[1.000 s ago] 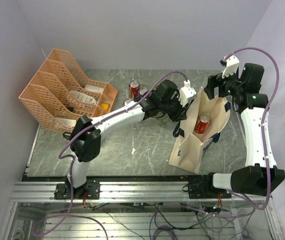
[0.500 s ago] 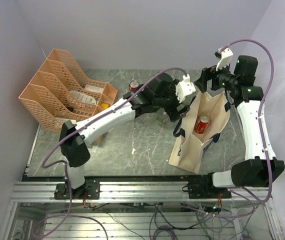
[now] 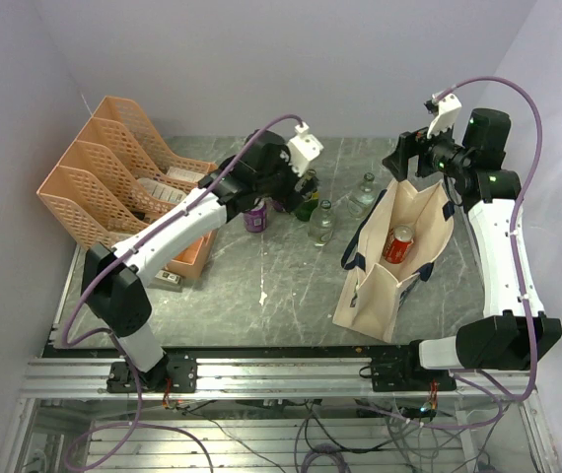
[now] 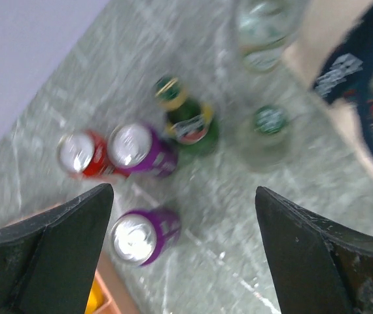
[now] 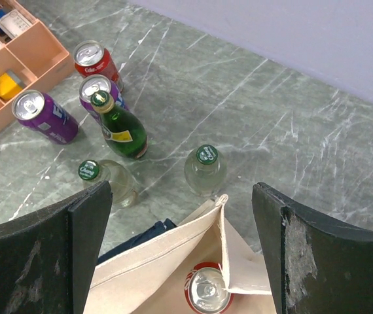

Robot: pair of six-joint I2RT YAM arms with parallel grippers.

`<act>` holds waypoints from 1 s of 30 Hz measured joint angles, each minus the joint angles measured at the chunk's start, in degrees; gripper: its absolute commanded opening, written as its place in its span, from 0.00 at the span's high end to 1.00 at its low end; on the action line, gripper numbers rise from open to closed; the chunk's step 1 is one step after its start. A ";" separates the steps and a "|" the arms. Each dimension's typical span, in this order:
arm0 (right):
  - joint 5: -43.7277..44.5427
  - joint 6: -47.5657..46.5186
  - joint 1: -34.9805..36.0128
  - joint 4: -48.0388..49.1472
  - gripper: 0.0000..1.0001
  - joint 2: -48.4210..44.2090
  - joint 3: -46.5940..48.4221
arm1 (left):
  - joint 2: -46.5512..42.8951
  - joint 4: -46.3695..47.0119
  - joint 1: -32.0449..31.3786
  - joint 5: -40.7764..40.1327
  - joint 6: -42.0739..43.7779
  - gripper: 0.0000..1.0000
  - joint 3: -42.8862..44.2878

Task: Place the beverage into the canvas bag
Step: Move the drink to the center of the board.

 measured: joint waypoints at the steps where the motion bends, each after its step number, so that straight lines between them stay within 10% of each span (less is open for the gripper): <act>1: 0.00 0.00 0.00 0.04 0.12 -0.11 -0.04 | 0.00 0.15 1.40 -0.68 -0.55 0.00 -1.29; 24: 0.07 0.00 0.00 1.27 0.12 -2.56 -2.91 | 14.23 -7.04 14.05 -2.97 -5.18 0.01 -1.09; 30: 0.07 0.00 0.00 1.29 0.12 -2.78 -3.78 | 18.14 -9.49 14.62 -1.51 -6.01 0.19 1.88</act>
